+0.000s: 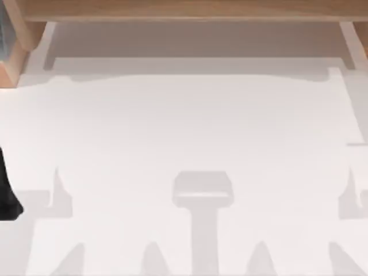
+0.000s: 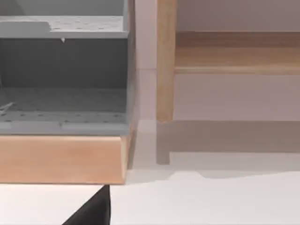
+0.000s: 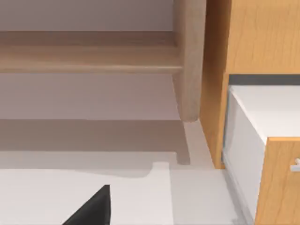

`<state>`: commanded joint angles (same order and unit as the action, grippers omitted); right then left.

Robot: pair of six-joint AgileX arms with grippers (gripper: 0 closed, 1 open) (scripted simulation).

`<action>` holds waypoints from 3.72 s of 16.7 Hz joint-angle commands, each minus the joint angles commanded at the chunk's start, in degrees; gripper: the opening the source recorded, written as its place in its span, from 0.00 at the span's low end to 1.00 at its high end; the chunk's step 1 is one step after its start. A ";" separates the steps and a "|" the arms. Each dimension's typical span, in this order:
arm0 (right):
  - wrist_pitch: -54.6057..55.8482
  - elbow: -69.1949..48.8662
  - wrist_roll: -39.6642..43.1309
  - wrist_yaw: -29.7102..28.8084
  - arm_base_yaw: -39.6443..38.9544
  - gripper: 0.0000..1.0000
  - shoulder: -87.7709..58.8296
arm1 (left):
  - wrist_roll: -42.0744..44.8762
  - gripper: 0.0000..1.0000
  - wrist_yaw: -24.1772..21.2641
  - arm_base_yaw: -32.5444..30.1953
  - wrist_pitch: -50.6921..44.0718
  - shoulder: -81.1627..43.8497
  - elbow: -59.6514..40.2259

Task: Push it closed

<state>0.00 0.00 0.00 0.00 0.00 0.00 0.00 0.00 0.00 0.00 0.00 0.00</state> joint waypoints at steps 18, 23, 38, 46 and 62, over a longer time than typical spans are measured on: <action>25.56 -31.35 -0.93 31.40 31.82 1.00 -56.33 | 0.00 1.00 0.00 0.00 0.00 0.00 0.00; 29.23 -35.86 -1.03 35.93 36.46 1.00 -64.48 | 0.00 1.00 0.00 0.00 0.00 0.00 0.00; 46.91 -31.84 24.67 36.29 40.45 1.00 -78.30 | 0.00 1.00 0.00 0.00 0.00 0.00 0.00; 71.69 -26.68 60.10 38.89 42.93 1.00 -99.63 | 0.00 1.00 0.00 0.00 0.00 0.00 0.00; 92.18 -25.26 88.83 40.73 42.64 1.00 -116.55 | 0.00 1.00 0.00 0.00 0.00 0.00 0.00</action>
<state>92.18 -25.26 88.83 40.73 42.64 -116.55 0.00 0.00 0.00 0.00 0.00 0.00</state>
